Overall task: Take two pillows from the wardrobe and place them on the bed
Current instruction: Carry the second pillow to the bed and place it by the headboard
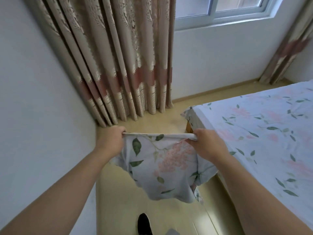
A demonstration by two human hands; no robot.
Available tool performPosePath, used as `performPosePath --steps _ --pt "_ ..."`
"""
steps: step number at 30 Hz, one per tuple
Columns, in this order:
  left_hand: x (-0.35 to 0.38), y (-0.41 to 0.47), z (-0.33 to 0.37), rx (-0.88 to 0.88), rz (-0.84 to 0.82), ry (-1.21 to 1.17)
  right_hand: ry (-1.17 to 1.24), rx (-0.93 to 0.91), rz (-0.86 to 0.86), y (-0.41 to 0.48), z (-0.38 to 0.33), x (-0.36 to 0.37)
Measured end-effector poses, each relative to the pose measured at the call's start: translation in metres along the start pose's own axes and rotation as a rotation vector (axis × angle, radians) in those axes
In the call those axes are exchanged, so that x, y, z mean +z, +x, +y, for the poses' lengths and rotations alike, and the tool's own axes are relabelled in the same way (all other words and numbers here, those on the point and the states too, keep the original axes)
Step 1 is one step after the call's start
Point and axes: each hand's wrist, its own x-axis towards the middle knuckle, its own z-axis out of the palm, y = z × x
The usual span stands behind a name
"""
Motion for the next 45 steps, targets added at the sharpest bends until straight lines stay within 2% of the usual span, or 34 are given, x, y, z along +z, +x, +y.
performPosePath --steps 3,8,15,17,21,27,31,35,37,39,42,45 --pt "-0.010 0.094 -0.001 0.030 -0.077 -0.111 0.019 0.096 0.029 0.064 -0.019 -0.004" --pt "-0.025 0.235 0.022 0.231 -0.116 -0.153 0.107 0.257 0.115 0.162 -0.027 -0.014" --pt "0.005 0.403 0.066 0.548 -0.258 -0.114 0.273 0.384 0.321 0.325 0.008 0.004" --pt "0.015 0.464 0.078 0.620 -0.304 -0.037 0.325 0.402 0.342 0.387 0.022 0.008" --pt "0.016 0.586 0.108 0.620 -0.383 0.162 0.372 0.421 0.325 0.500 0.046 -0.008" --pt "0.015 0.738 0.167 0.633 -0.298 0.163 0.415 0.456 0.293 0.637 0.082 -0.042" --pt "0.038 0.847 0.213 0.701 -0.233 0.150 0.337 0.519 0.209 0.721 0.121 -0.050" --pt "0.073 0.962 0.267 0.837 -0.234 0.142 0.329 0.595 -0.017 0.797 0.155 -0.057" --pt "0.087 1.012 0.296 0.910 -0.248 0.145 0.256 0.657 -0.169 0.829 0.169 -0.058" --pt "0.100 1.058 0.328 0.970 -0.268 0.111 0.176 0.737 -0.245 0.861 0.184 -0.060" --pt "0.116 1.125 0.388 1.070 -0.207 0.083 0.184 0.883 -0.155 0.909 0.213 -0.070" --pt "0.129 1.174 0.453 1.161 -0.213 0.095 0.119 0.965 -0.049 0.948 0.242 -0.086"
